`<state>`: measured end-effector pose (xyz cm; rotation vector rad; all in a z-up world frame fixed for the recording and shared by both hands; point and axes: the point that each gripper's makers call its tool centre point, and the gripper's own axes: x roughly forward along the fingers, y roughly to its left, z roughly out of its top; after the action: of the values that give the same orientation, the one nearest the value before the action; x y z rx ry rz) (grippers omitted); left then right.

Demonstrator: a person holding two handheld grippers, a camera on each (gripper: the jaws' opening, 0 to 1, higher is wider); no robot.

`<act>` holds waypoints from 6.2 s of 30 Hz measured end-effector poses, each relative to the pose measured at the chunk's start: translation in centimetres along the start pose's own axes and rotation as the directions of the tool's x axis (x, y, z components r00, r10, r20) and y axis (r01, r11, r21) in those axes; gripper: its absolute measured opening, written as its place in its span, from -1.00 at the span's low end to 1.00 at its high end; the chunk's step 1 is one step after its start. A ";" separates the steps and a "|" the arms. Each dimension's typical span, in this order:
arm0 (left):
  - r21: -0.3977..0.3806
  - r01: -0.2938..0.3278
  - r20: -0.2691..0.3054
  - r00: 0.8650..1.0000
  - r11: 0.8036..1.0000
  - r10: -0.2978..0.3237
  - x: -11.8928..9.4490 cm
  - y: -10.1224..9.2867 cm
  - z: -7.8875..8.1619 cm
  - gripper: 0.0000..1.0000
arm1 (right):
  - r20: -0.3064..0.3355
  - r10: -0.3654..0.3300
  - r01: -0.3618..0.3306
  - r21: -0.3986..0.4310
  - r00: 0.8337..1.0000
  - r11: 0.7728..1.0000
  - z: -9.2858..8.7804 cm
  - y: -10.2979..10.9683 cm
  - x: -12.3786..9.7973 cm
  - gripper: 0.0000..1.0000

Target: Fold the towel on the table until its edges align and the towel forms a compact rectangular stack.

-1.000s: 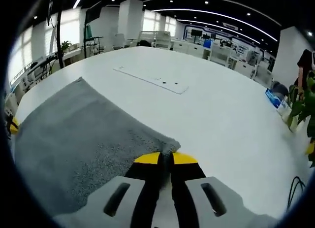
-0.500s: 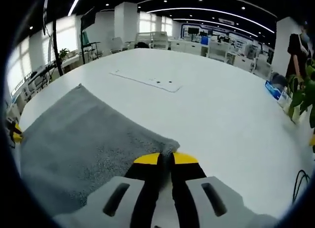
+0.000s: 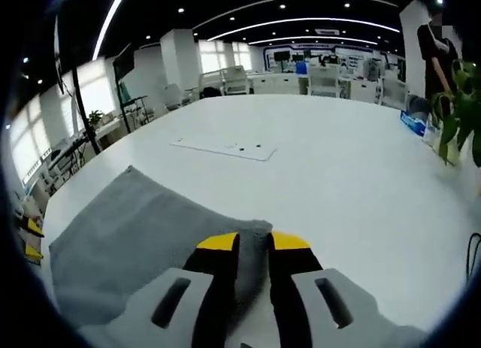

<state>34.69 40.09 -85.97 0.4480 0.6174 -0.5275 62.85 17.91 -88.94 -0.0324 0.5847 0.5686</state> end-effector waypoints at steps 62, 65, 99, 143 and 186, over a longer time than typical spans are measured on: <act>0.282 0.462 -0.013 0.878 0.841 -0.479 9.1 -22.9 8.2 -0.70 | 0.011 0.028 -0.029 0.076 1.000 0.997 -1.9 -3.0 0.1 -0.77; 0.286 0.463 -0.010 0.877 0.839 -0.480 9.2 -22.9 8.2 -0.72 | 0.009 0.016 -0.017 0.071 1.000 0.997 -1.8 -2.8 0.3 -0.80; 0.102 0.492 0.121 0.857 0.865 -0.501 7.6 -21.0 9.8 -0.93 | 0.066 0.000 -0.009 0.141 0.998 0.990 -0.2 -1.6 0.1 -1.00; 0.026 0.313 0.212 0.926 0.950 -0.311 -2.9 -7.8 6.5 -0.93 | 0.167 0.053 -0.077 0.139 0.985 0.987 11.1 11.5 0.5 -1.00; -0.316 0.236 0.211 0.962 0.919 -0.174 -7.7 2.2 -3.9 -0.93 | 0.163 0.148 -0.162 0.081 0.976 0.983 12.7 26.1 6.7 -1.00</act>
<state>28.99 46.39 -83.39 0.0063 0.5703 -0.6401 60.49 45.75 -78.48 0.1468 0.4629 0.6883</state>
